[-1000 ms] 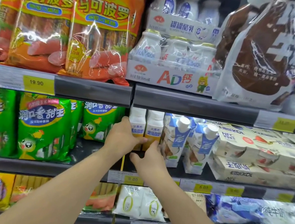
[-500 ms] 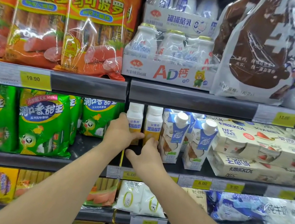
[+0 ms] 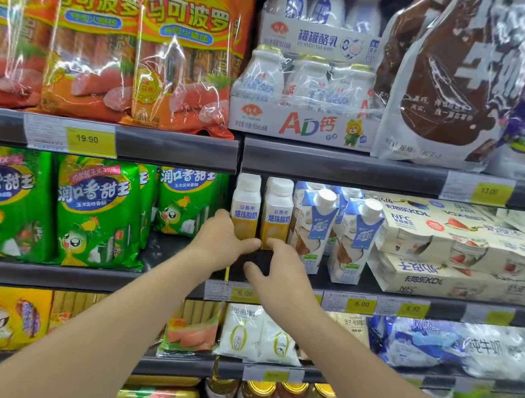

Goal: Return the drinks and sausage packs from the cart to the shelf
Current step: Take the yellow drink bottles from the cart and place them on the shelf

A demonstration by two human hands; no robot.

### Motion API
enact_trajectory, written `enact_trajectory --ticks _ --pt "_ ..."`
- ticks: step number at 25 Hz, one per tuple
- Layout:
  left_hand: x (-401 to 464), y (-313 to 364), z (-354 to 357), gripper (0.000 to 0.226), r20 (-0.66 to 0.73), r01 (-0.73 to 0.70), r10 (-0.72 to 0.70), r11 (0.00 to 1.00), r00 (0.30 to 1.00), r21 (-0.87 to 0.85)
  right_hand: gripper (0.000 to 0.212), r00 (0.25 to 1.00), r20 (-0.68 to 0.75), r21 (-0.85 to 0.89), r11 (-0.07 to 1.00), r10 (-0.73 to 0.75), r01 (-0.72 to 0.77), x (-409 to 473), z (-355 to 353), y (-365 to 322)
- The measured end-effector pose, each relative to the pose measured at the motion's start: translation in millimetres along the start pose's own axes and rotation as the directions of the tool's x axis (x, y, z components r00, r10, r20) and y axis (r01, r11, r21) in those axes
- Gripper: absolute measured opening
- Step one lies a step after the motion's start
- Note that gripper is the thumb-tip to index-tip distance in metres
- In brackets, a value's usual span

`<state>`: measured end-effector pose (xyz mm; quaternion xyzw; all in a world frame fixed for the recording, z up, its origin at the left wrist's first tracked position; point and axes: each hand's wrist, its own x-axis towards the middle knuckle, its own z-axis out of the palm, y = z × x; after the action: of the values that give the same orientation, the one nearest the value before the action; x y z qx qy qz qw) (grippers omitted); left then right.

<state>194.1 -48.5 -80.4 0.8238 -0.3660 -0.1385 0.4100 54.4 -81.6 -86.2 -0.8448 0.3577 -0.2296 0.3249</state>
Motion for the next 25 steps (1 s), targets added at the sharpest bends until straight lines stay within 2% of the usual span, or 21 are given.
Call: enact_trajectory --ticks 1,3,5,6,8,10,12,14,16,18,21,25 --pt "-6 3 -5 0.063 0.032 -0.012 0.011 0.999 0.999 0.047 0.041 0.999 -0.015 -0.034 0.999 -0.029 0.029 -8 -6 0" --pt "-24 13 -18 0.066 0.065 -0.065 0.046 0.943 0.997 0.327 0.041 0.998 -0.038 -0.096 0.994 -0.046 0.043 -25 -20 4" --pt "-48 25 -33 0.067 0.071 -0.150 0.137 0.736 0.988 0.660 0.038 0.999 -0.051 -0.145 0.989 -0.017 0.010 -40 -36 13" --pt "-62 33 -37 0.063 0.110 -0.211 0.192 0.655 0.975 0.725 0.036 0.998 -0.061 -0.191 0.981 0.002 -0.013 -50 -46 22" --pt "-89 57 -28 0.055 0.285 -0.396 0.275 0.616 0.918 0.681 0.036 0.995 -0.096 -0.324 0.944 0.036 -0.065 -69 -71 47" --pt "-112 86 5 0.055 0.474 -0.580 0.346 0.592 0.810 0.559 0.041 0.986 -0.146 -0.444 0.885 0.080 -0.138 -89 -102 80" --pt "-126 113 52 0.068 0.600 -0.728 0.415 0.447 0.684 0.520 0.050 0.970 -0.192 -0.529 0.817 0.146 -0.228 -110 -138 116" --pt "-134 138 102 0.079 0.648 -0.791 0.459 0.287 0.608 0.540 0.063 0.949 -0.240 -0.598 0.739 0.204 -0.310 -138 -180 152" --pt "-144 165 155 0.085 0.668 -0.790 0.431 0.232 0.607 0.568 0.074 0.923 -0.289 -0.613 0.691 0.255 -0.383 -176 -226 191" --pt "-162 194 209 0.089 0.693 -0.792 0.390 0.217 0.606 0.570 0.082 0.892 -0.320 -0.601 0.660 0.318 -0.451 -222 -270 230" --pt "-201 232 281 0.090 0.711 -0.813 0.401 0.208 0.577 0.543 0.087 0.842 -0.342 -0.592 0.599 0.418 -0.538 -294 -323 282" --pt "-273 282 373 0.089 0.762 -0.865 0.411 0.195 0.500 0.463 0.090 0.743 -0.411 -0.536 0.519 0.529 -0.666 -394 -381 345"
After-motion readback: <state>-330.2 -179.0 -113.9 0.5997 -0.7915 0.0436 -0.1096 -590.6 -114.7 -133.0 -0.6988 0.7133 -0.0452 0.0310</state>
